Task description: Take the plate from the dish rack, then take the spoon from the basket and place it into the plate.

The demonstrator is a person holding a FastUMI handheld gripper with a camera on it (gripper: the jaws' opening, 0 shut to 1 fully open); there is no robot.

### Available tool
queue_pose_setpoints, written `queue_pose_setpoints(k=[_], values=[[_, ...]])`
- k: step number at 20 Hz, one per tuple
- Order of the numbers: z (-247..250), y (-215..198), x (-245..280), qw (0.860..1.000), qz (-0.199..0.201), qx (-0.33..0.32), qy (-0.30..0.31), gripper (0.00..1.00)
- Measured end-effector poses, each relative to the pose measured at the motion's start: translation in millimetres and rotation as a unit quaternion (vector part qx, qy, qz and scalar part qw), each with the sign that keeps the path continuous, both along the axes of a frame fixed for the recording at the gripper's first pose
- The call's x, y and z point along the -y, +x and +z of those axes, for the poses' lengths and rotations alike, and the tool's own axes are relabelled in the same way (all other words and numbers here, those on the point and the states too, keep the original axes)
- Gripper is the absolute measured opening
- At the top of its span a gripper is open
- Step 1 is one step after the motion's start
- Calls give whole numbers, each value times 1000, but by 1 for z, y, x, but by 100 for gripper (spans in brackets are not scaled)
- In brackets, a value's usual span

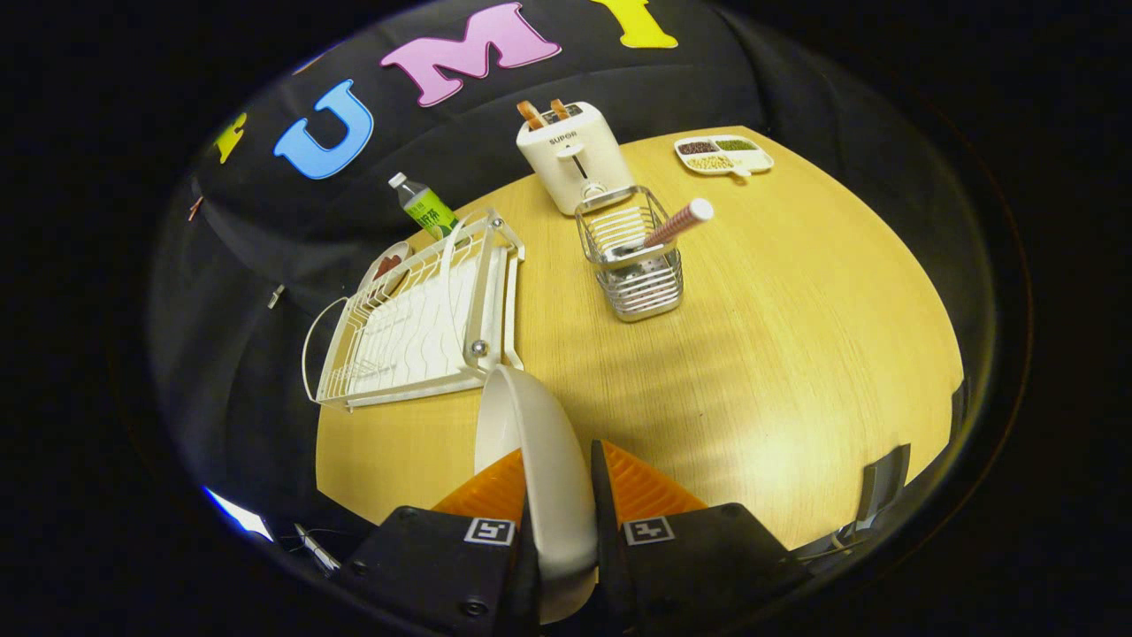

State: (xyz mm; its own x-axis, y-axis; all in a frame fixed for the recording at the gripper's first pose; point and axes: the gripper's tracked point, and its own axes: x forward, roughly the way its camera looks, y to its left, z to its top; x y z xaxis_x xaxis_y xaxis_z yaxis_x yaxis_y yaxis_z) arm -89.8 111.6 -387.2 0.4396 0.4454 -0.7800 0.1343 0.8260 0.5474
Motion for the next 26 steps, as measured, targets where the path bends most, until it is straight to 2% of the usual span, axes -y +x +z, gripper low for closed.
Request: queue_pose_setpoints(k=[2, 5, 7, 9, 10, 18, 20, 22, 26], values=[[-12, -5, -2, 1000, 1, -12, 10, 30], [-23, -1, -2, 998, -28, -31, 38, 30], [-37, -3, 11, 998, -34, -42, 9, 32], [-39, -1, 15, 998, -46, -40, 8, 41], [-40, 0, 16, 998, -48, -41, 0, 41], [-55, -4, 37, 995, -29, -52, -81, 62], [-55, -3, 45, 994, -31, -48, -95, 61], [-49, 1, 48, 995, -39, -42, -86, 65], [-37, 5, 54, 996, -42, -25, -74, 67]])
